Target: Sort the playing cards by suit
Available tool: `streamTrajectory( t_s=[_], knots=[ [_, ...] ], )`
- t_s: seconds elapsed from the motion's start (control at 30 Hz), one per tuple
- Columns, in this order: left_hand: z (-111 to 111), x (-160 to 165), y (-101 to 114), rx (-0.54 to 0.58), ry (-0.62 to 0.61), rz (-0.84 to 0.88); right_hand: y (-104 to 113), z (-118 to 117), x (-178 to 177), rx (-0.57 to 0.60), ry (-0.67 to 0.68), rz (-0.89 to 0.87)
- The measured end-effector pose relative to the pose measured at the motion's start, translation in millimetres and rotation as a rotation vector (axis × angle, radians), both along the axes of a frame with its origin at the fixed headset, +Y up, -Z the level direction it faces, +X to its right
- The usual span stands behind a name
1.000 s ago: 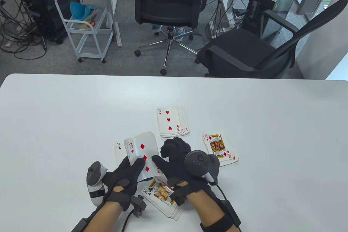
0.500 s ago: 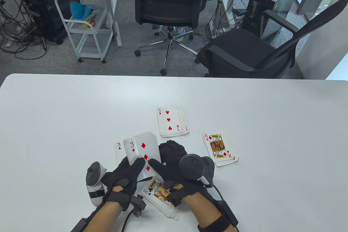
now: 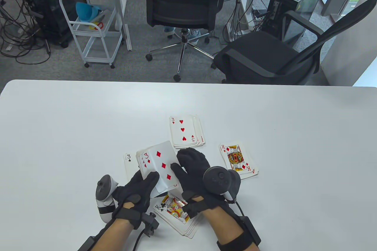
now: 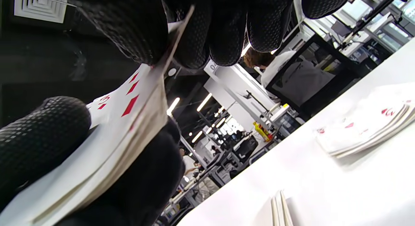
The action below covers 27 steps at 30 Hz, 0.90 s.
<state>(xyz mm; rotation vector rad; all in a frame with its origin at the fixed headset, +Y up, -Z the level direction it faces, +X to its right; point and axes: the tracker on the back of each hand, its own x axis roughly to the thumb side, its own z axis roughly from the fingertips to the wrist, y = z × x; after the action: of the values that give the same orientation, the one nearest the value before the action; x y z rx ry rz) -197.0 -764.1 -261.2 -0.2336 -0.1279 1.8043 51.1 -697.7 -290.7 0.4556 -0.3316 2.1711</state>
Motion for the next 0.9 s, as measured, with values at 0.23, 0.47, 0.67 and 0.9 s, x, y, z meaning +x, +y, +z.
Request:
streamTrajectory(
  t_s=[0.23, 0.47, 0.67, 0.9],
  knots=[
    [0, 0, 0, -0.004, -0.007, -0.006, 4, -11, 31, -0.008, -0.099, -0.088],
    [-1, 2, 1, 0.006, -0.021, -0.004, -2, -29, 104, -0.069, -0.384, -0.170],
    [-1, 1, 1, 0.009, -0.024, -0.005, -10, -37, 149, -0.248, -0.590, 0.035],
    [-1, 2, 1, 0.008, -0.025, -0.005, -41, -53, 154, -0.467, -0.667, 0.407]
  ],
)
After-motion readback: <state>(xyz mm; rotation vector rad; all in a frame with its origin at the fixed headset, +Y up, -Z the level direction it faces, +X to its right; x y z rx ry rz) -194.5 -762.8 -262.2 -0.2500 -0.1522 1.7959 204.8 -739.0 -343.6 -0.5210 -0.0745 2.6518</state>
